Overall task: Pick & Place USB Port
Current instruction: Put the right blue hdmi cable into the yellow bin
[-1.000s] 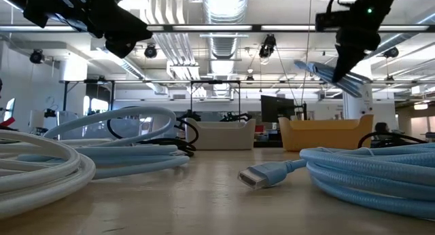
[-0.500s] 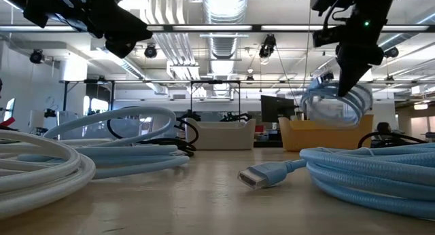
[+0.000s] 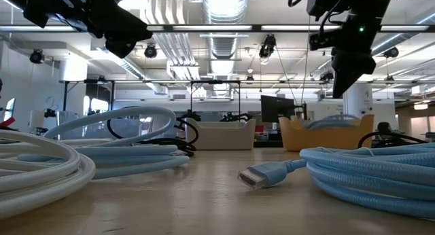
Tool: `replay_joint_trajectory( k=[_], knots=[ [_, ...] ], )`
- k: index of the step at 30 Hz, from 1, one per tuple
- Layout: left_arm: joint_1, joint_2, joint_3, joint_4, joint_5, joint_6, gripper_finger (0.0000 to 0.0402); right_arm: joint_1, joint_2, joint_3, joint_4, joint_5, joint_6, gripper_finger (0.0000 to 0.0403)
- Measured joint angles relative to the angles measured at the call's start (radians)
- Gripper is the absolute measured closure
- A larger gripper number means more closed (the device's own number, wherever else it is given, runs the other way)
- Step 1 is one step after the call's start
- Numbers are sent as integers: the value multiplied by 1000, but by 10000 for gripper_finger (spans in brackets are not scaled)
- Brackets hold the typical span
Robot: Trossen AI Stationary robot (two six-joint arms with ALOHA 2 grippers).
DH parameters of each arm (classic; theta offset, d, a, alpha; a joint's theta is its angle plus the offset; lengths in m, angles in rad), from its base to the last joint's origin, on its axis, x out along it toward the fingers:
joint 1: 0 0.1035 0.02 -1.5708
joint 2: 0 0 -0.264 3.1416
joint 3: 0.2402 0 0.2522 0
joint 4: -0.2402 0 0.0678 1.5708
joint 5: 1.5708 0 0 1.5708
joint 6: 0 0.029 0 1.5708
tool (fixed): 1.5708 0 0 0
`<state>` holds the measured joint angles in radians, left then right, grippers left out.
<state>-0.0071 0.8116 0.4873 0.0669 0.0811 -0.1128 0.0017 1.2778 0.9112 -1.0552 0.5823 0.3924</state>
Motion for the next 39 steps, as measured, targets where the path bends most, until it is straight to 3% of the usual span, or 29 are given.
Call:
replay_joint_trajectory(
  k=[13,20,25,29,33,39],
  knots=[
    [0,0,0,0,0,0,291,0,0,0,102,36,-3,230],
    [-1,0,0,0,0,0,291,13,0,0,268,-252,-33,229],
    [-1,0,0,0,0,0,291,74,0,0,336,-293,-21,223],
    [0,0,0,0,0,0,291,143,23,0,407,-404,-46,213],
    [0,0,0,0,0,0,291,233,87,0,590,-508,-109,203],
    [0,0,0,1,0,0,291,339,233,0,759,-542,-131,197]
  ],
)
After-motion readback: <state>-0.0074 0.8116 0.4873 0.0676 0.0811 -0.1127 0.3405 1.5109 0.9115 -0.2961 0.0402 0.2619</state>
